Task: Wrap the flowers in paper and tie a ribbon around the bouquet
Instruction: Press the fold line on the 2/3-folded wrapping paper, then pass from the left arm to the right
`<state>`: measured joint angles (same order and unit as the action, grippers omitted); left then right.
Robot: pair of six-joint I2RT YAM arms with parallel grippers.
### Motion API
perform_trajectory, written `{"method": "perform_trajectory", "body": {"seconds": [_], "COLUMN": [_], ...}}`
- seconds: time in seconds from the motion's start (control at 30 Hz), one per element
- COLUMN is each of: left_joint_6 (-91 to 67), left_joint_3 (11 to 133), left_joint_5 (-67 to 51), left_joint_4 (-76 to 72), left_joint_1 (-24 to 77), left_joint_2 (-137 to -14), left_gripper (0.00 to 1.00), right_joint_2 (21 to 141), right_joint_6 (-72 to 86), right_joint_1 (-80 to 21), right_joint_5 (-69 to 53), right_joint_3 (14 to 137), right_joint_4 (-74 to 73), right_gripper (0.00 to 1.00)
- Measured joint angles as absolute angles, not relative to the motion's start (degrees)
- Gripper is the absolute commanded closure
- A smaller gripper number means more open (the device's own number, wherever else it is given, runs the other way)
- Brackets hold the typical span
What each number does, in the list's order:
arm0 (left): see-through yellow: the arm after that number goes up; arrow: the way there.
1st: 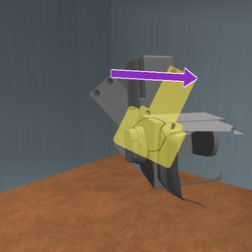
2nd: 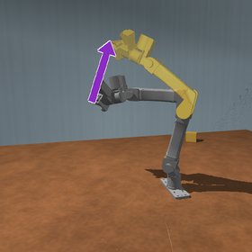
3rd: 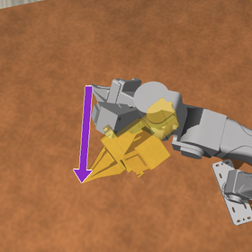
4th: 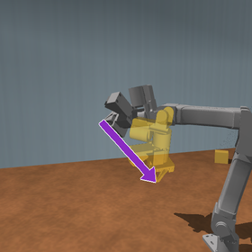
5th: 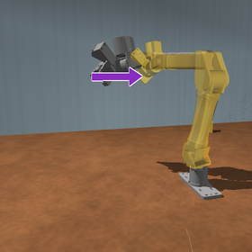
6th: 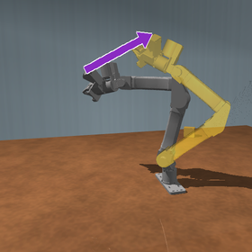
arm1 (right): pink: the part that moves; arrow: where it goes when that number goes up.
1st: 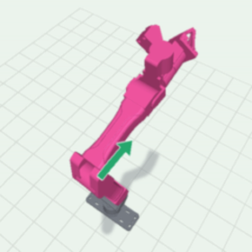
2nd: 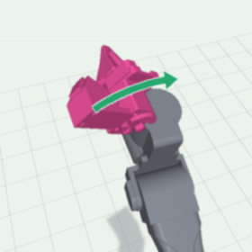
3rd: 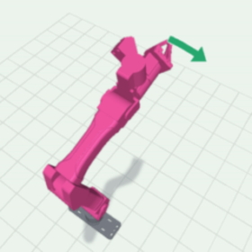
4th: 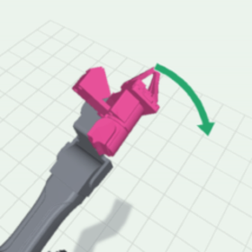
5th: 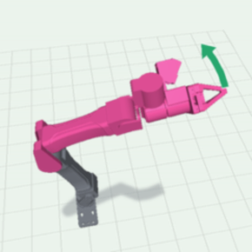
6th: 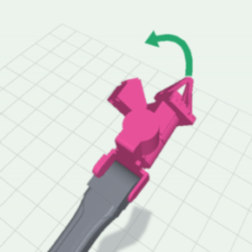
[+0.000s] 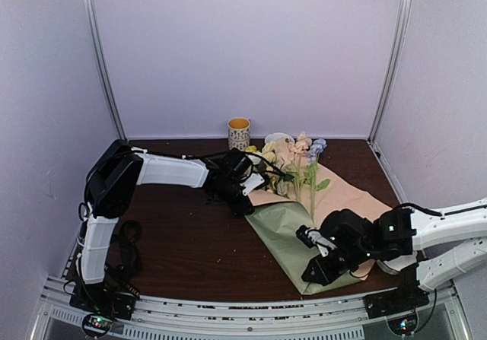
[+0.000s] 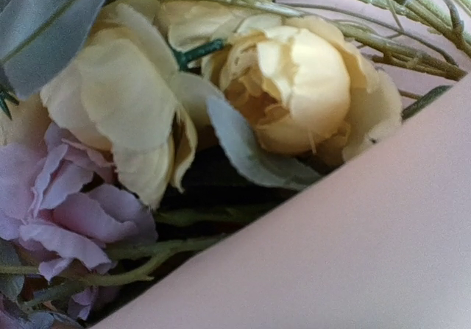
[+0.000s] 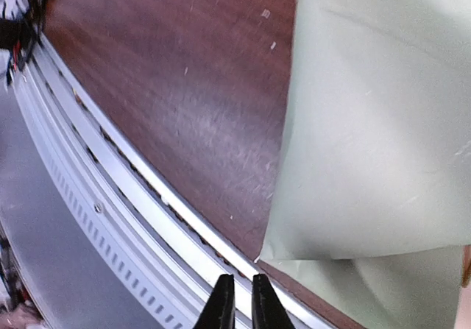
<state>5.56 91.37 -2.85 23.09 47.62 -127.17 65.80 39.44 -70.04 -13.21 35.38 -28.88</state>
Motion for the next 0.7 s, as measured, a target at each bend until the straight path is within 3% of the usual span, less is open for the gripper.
{"method": "perform_trajectory", "body": {"seconds": [0.1, 0.23, 0.33, 0.4, 0.5, 0.63, 0.7], "left_joint_6": [5.7, 5.7, 5.7, 5.7, 5.7, 5.7, 5.7], "left_joint_3": [91.4, 91.3, 91.3, 91.3, 91.2, 91.2, 91.2], "left_joint_5": [-2.9, -3.0, -3.1, -3.1, -3.2, -3.2, -3.2], "left_joint_4": [23.1, 23.0, 22.9, 22.9, 22.9, 22.9, 22.9], "left_joint_1": [47.6, 47.6, 47.6, 47.6, 47.6, 47.6, 47.6], "left_joint_2": [-127.2, -127.2, -127.2, -127.2, -127.2, -127.2, -127.2], "left_gripper": [0.44, 0.43, 0.43, 0.43, 0.43, 0.43, 0.43], "right_joint_2": [61.0, 55.8, 54.7, 55.4, 57.8, 60.6, 61.3], "right_joint_6": [41.7, 44.3, 44.7, 44.5, 44.4, 43.8, 43.5], "right_joint_1": [-63.7, -55.1, -51.2, -49.6, -48.7, -48.3, -47.8], "right_joint_5": [-13.0, -11.0, -11.2, -11.9, -13.5, -15.0, -15.0], "right_joint_3": [34.9, 31.9, 29.9, 28.9, 27.7, 26.6, 26.3], "right_joint_4": [-28.5, -27.6, -26.4, -25.1, -22.9, -21.0, -20.5], "right_gripper": [0.70, 0.42, 0.36, 0.36, 0.45, 0.65, 0.81]}}
